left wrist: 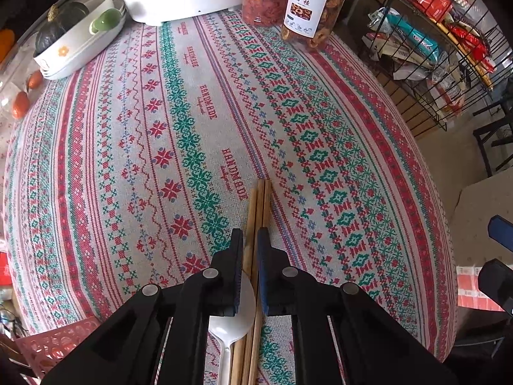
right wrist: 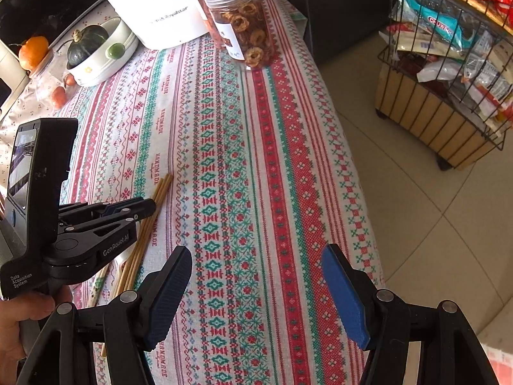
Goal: Organize utensils
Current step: 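Move the left gripper back to the pile and grasp two wooden chopsticks, then lift the wooden chopsticks with the left gripper while the right gripper grasps another wooden chopstick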
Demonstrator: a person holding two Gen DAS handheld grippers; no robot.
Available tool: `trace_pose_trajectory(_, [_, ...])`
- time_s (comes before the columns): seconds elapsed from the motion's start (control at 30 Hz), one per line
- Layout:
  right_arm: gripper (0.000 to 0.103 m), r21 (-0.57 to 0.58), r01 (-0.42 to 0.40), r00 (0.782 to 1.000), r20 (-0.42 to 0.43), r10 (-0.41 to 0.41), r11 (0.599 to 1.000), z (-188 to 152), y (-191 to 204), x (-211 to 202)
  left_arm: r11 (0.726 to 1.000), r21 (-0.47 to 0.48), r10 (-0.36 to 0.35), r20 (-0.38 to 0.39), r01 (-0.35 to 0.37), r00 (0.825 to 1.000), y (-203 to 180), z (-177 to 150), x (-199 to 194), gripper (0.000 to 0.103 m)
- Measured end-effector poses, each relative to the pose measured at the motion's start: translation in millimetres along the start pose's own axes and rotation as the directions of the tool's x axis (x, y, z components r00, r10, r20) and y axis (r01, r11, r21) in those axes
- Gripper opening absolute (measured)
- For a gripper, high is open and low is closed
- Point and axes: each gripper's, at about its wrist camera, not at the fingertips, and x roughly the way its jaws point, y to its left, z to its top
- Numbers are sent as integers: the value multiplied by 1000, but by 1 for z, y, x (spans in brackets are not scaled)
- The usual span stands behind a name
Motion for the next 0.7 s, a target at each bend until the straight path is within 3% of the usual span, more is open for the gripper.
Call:
trace_pose_trajectory(0.1, [72,-5,1,1000,2,-1,1000,-1,1,-1,999,-3,51,-8,-51,999,6,0,2,9])
trace_pose_trajectory(0.27, [72,-4,2,1000,2,-2,1000,0,1,0,1000,-26,3,-5,-3,1000,16,-6,5,9])
trace_pose_trajectory(0.53, [72,-21,6,1000,-19,-7,1000,-1,6,7,1000,-13,24,21,-24,999,16,-3,12,4])
trace_pose_trajectory(0.7, [72,-31,13,1000,-18,-14,999,2,9,9,999,-3,-49,149,50,988,18,-13,-27,4])
